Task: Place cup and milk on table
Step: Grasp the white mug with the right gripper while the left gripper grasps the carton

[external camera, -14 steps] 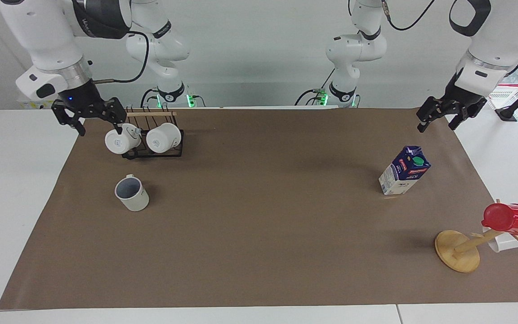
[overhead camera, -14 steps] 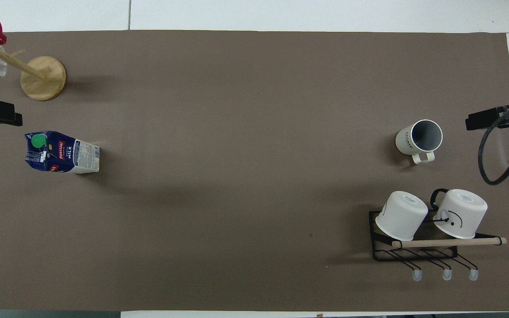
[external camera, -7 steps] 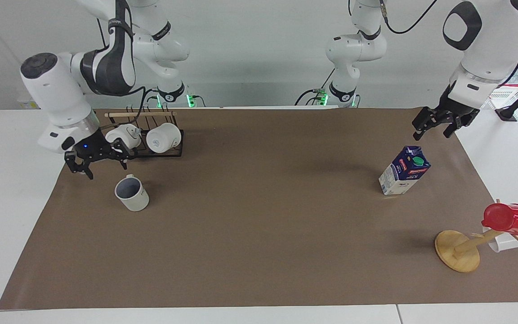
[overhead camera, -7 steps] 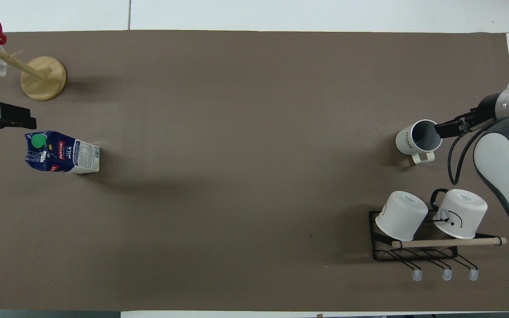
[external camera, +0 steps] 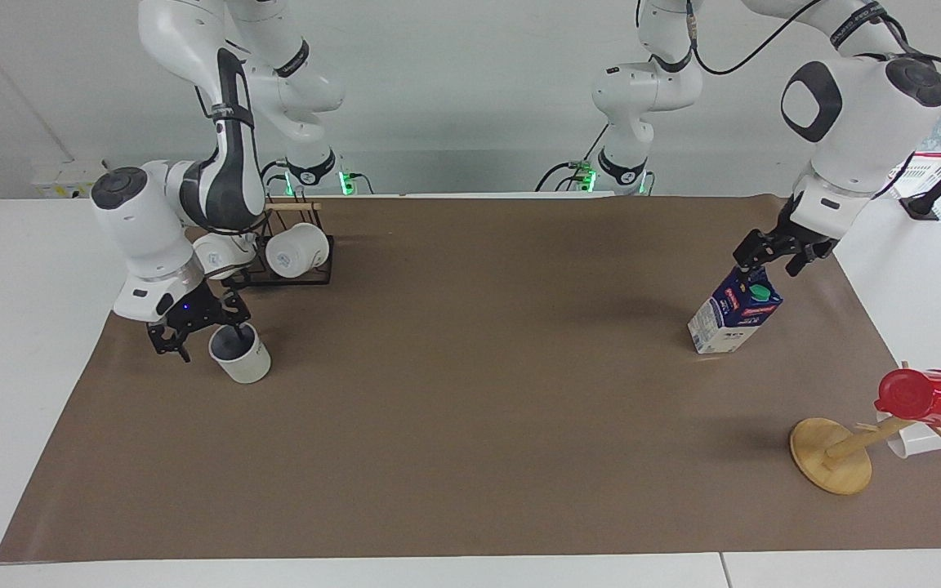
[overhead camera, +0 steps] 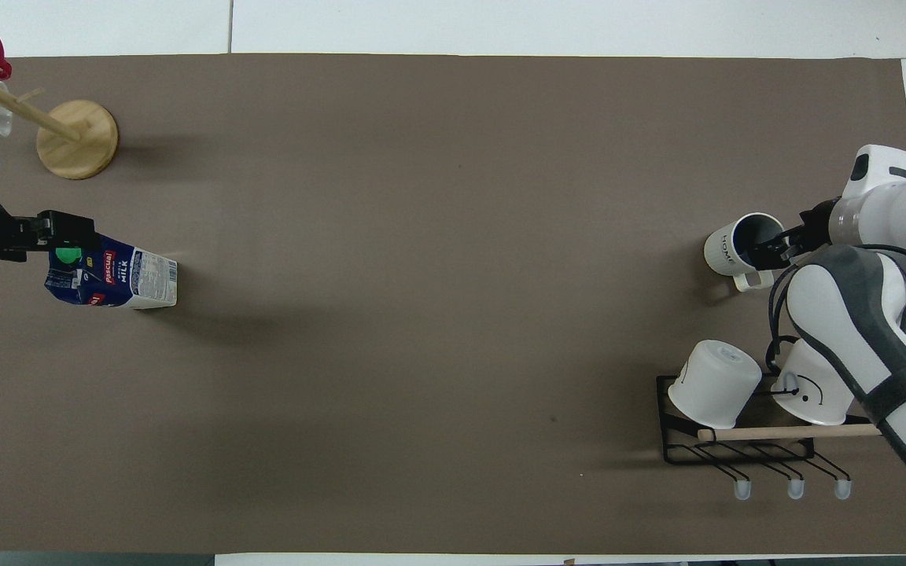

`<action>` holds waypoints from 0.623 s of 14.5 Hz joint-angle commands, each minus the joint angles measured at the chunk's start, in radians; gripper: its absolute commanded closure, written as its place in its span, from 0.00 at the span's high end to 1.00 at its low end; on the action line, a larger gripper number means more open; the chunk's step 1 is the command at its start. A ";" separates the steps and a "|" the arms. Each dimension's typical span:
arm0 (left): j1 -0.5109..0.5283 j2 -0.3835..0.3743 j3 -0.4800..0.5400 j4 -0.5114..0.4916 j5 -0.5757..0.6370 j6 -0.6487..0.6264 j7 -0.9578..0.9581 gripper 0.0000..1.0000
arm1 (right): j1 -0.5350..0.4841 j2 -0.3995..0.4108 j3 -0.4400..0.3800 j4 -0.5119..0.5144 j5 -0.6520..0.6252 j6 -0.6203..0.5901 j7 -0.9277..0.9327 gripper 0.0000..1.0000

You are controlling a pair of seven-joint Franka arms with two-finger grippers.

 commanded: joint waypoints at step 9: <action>0.038 -0.013 -0.003 -0.142 0.001 0.181 0.001 1.00 | 0.001 0.001 0.010 -0.038 0.020 0.056 0.032 0.00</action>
